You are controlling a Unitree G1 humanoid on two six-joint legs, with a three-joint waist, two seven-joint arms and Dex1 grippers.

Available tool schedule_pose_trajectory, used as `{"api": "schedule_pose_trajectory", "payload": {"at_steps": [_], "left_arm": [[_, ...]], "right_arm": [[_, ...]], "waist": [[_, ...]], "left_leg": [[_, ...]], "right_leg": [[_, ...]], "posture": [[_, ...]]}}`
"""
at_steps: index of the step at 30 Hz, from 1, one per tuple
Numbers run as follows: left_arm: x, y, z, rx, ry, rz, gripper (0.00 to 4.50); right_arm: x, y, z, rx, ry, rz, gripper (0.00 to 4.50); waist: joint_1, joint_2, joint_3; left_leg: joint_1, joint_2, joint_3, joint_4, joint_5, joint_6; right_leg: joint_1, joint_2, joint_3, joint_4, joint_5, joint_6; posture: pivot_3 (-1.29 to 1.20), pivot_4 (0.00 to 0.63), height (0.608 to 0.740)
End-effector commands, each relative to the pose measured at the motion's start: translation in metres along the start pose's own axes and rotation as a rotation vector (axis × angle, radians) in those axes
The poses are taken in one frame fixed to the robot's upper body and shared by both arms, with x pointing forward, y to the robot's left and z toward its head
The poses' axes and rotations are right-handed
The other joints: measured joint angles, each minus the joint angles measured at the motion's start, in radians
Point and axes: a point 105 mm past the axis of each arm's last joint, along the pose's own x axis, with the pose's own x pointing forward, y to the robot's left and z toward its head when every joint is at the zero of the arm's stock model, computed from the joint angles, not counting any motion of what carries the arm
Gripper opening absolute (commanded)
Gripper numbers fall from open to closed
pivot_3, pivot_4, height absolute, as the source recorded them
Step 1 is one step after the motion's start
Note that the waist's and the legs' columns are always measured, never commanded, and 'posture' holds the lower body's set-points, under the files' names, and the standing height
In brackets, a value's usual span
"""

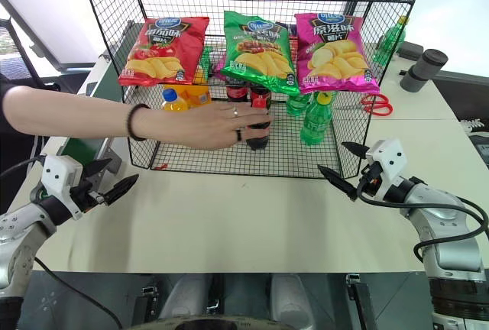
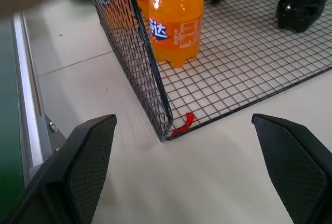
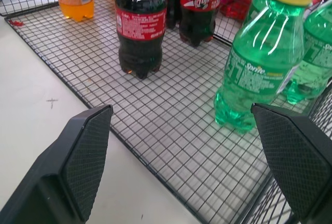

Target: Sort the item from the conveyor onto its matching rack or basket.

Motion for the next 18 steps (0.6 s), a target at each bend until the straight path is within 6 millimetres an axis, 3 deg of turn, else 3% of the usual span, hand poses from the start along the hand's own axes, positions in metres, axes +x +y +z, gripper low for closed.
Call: {"api": "schedule_pose_trajectory", "payload": {"at_steps": [1,18], "left_arm": [[-0.0035,0.0024,0.0122,0.025,-0.053,0.009,4.5],[0.0034,-0.0004,0.012,0.031,-0.071,-0.018,4.5]], "right_arm": [[0.0002,0.0006,0.0071,-0.017,-0.029,0.005,4.44],[-0.0001,0.0012,0.0063,-0.02,-0.031,0.002,4.44]], "waist": [[0.0,0.0,0.0],[0.0,0.0,0.0]], "left_leg": [[0.0,0.0,0.0,0.0,0.0,0.0],[0.0,0.0,0.0,0.0,0.0,0.0]], "right_leg": [[0.0,0.0,0.0,0.0,0.0,0.0],[0.0,0.0,0.0,0.0,0.0,0.0]], "posture": [[0.0,0.15,0.74],[0.0,0.15,0.74]]}}
